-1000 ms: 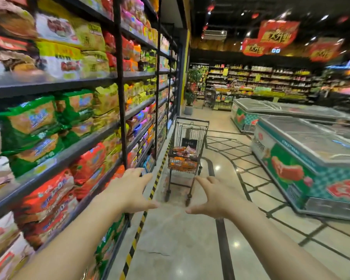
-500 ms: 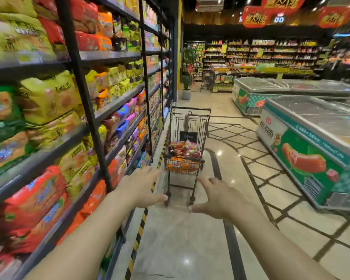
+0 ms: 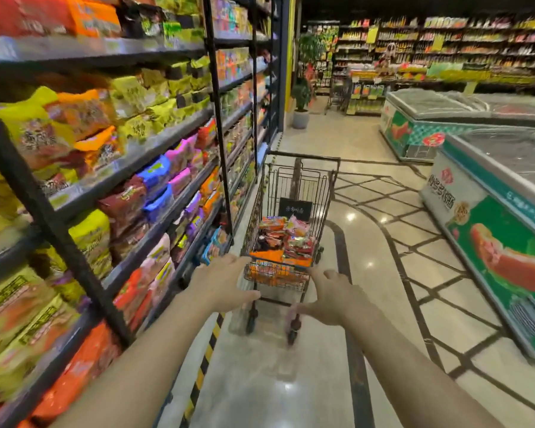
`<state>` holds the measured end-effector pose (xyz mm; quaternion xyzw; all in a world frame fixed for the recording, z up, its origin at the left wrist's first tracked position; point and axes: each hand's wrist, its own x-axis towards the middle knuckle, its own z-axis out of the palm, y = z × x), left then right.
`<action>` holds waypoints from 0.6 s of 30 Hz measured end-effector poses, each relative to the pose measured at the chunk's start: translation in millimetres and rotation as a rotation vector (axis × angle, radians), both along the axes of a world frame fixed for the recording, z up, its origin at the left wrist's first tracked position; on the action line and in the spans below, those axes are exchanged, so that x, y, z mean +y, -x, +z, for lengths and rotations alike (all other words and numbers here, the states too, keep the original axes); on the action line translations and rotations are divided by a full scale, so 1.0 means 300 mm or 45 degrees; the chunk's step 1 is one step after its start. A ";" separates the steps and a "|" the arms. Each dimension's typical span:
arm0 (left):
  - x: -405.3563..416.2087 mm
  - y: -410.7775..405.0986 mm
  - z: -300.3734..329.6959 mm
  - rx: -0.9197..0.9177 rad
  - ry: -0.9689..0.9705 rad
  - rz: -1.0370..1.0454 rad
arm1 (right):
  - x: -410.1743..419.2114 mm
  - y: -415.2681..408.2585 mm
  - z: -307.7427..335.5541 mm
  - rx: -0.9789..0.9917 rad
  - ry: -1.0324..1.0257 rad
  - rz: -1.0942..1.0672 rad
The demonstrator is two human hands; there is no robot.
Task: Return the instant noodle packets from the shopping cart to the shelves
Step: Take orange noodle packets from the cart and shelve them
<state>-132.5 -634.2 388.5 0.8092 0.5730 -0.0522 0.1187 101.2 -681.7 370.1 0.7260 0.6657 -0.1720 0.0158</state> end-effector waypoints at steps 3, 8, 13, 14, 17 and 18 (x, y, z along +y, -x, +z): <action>0.215 -0.046 -0.046 0.004 0.012 -0.013 | 0.210 -0.044 -0.062 -0.020 0.032 -0.043; 0.635 -0.101 -0.184 -0.053 0.051 -0.029 | 0.581 -0.099 -0.196 0.039 0.093 -0.174; 1.068 -0.147 -0.308 -0.059 0.111 -0.055 | 0.970 -0.137 -0.320 0.142 0.158 -0.303; 1.142 -0.155 -0.339 -0.055 0.125 -0.061 | 1.039 -0.145 -0.345 0.149 0.168 -0.321; 1.328 -0.183 -0.446 -0.066 0.184 -0.039 | 1.223 -0.171 -0.443 0.182 0.191 -0.383; 1.381 -0.194 -0.490 -0.066 0.210 -0.024 | 1.280 -0.182 -0.482 0.191 0.201 -0.397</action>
